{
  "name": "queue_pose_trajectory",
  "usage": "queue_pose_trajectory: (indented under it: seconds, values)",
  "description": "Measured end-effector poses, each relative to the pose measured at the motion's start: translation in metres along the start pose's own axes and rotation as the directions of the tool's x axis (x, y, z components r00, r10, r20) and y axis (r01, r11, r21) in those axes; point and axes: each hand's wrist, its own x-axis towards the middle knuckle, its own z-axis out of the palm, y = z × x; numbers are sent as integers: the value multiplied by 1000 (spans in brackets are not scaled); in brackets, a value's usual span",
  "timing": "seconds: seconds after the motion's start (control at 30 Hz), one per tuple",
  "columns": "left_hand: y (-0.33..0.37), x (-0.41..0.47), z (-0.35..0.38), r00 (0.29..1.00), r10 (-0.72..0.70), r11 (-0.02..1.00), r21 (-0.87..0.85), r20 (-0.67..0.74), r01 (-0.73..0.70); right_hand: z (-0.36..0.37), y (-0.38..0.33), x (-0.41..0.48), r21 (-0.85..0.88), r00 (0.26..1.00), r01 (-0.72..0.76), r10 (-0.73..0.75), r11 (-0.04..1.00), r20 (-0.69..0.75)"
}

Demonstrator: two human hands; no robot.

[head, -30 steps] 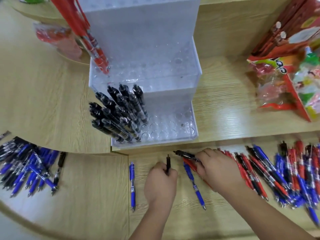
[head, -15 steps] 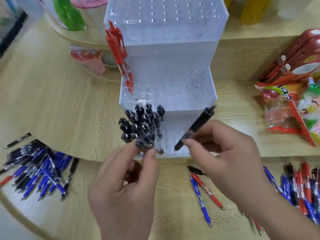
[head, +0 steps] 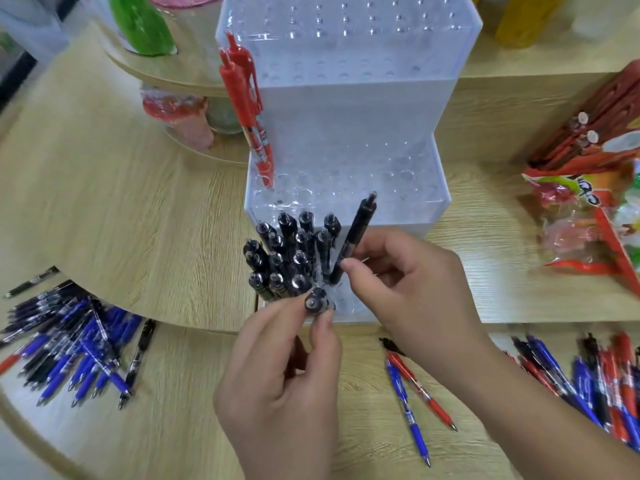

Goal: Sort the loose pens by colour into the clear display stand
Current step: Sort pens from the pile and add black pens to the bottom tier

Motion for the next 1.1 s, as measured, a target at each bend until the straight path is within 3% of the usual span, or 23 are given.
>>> queue_pose_trajectory:
  seconds: [0.17, 0.3, 0.53, 0.7, 0.87, 1.0, 1.1]
  values:
    - [-13, -8, 4, 999, -12, 991, 132, 40, 6, 4, 7, -4, -173, 994, 58, -41, 983, 99]
    - [-16, -13, 11, 981, -195, 972, 133, 6, 192, 13, 14, -4, -357, 976, 147, -76, 922, 206]
    - [-27, -15, 26, 997, -67, 989, 133, -32, 70, 13, 14, -1, -465, 970, 217, -135, 858, 204]
    - [-40, -24, 32, 993, -112, 980, 163, -41, 118, 8, 17, -1, -567, 960, 214, -63, 796, 274]
    - [-45, -29, 29, 980, -183, 975, 113, -76, 191, 10, 18, -11, -505, 982, 177, -114, 845, 153]
    - [-50, -32, 27, 993, -116, 977, 180, 5, 113, 19, 10, -17, -480, 996, 82, -52, 873, 77]
    - [-52, -32, 27, 990, -143, 969, 203, -9, 142, 25, 7, -20, -451, 999, 25, -1, 892, 54]
